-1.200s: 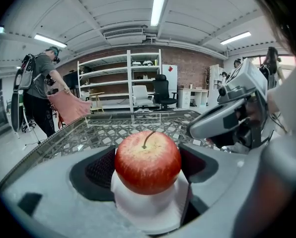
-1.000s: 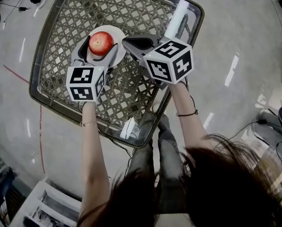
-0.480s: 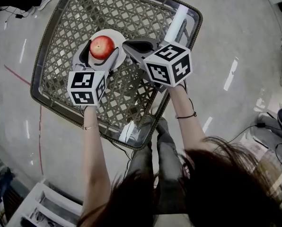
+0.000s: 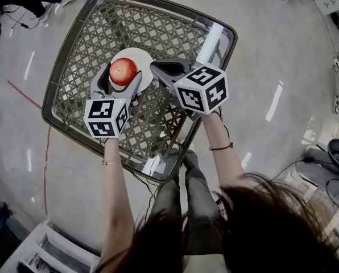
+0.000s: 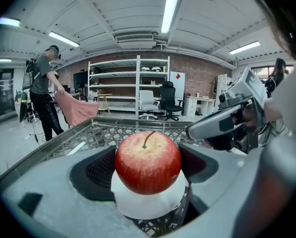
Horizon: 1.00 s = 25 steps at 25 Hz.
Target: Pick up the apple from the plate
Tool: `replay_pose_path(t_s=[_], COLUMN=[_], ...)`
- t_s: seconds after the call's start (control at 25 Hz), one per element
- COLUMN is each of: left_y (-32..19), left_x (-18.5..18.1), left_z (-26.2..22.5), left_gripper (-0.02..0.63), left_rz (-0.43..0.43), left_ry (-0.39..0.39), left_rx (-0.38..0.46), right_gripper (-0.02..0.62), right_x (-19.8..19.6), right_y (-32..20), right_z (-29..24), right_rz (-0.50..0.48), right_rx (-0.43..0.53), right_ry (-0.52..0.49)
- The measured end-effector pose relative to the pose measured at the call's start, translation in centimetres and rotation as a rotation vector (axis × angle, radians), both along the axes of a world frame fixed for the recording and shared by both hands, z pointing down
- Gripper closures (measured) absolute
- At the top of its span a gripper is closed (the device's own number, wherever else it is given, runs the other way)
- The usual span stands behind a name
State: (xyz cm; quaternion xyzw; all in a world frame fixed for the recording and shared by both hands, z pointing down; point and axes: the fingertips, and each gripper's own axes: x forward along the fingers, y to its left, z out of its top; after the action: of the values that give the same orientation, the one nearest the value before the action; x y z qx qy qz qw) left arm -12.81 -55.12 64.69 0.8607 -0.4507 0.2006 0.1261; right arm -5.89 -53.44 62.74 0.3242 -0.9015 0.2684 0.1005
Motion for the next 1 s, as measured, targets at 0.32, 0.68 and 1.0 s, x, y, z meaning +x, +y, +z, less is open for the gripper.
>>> replay_pose_path(t_s=[0.32,0.68,1.0], left_y=[1.6,3.6,5.6], left_x=[0.0,-0.4,-0.2], left_z=[-3.0,-5.7,-8.6], left_gripper=[0.206,0.206,0.206], left_rz=[-0.040,-0.093,-0.115], left_ry=[0.041,0.095,0.115], left_rx=[0.005,-0.003,0.014], right_gripper=[0.586,0.586,0.586], right_x=[0.4,0.7,0.5], right_y=[1.0,1.9,3.9], right_z=[-2.9,-6.3,-8.6], right_rz=[0.010,0.017,-0.014], right_rx=[-0.002,0.013,0.040], right_ry=[-0.028,-0.033,-0.041])
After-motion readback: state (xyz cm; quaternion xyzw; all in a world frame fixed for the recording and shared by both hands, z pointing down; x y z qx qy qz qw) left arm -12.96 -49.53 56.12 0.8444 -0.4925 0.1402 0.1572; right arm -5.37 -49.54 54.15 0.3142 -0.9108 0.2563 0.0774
